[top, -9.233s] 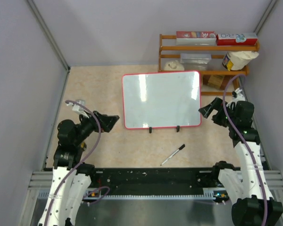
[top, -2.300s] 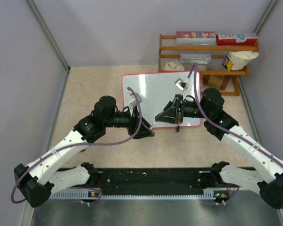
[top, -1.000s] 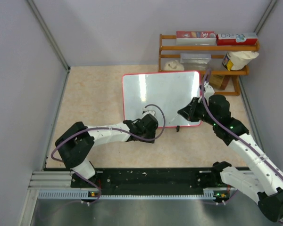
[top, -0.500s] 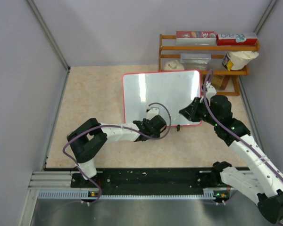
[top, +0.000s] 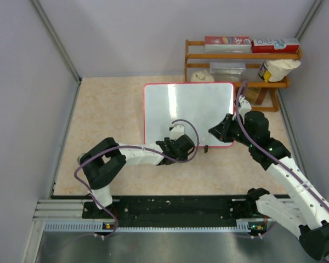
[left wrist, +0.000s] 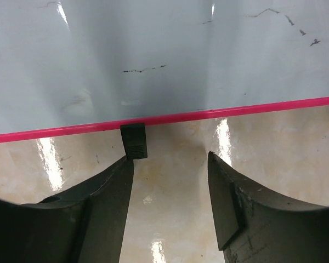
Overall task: Write a sentence on the whiteboard
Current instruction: Move the whiteboard to the center of the board.
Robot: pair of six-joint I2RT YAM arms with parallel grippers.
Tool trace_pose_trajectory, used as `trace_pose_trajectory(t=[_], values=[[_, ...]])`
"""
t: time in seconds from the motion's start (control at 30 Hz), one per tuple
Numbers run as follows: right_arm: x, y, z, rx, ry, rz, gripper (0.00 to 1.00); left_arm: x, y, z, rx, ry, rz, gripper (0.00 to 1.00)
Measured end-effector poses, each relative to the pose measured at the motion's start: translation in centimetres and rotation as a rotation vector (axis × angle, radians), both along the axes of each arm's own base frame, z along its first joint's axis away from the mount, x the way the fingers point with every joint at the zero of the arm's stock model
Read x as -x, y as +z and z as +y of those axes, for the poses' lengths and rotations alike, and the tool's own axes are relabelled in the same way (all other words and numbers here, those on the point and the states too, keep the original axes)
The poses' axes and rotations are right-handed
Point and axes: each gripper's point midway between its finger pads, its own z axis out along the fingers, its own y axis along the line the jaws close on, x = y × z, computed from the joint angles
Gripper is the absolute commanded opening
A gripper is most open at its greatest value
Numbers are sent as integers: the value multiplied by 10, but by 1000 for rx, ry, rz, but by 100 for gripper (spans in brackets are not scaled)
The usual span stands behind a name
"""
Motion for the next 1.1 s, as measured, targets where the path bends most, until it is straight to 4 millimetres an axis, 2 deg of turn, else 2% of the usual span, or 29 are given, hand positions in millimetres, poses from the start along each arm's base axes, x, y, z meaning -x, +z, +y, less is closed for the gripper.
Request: trace_pose_trajectory(t=[0.23, 0.37, 0.43, 0.57, 0.77, 0.83, 0.93, 0.97, 1.07, 1.1], values=[[0, 0, 0, 0, 0, 0, 0, 0, -1, 1, -1, 10, -3, 61], [0, 0, 0, 0, 1, 0, 0, 2, 0, 2, 16, 11, -13, 70], [0, -2, 0, 1, 1, 3, 0, 3, -1, 9, 8, 23, -25, 72], [1, -2, 0, 1, 1, 4, 0, 2, -1, 13, 2, 35, -35, 68], [1, -2, 0, -1, 4, 6, 0, -5, -3, 15, -47, 47, -54, 51], [1, -2, 0, -1, 4, 6, 0, -16, -4, 11, -89, 54, -71, 50], [1, -1, 0, -2, 4, 4, 0, -21, -3, 5, -88, 58, -79, 40], [1, -1, 0, -2, 4, 3, 0, -21, -4, 5, -89, 61, -80, 30], [2, 0, 0, -5, 4, 0, 0, -21, -4, 9, -84, 67, -88, 16], [2, 0, 0, -5, 4, 0, 0, -21, -4, 9, -81, 69, -88, 8]])
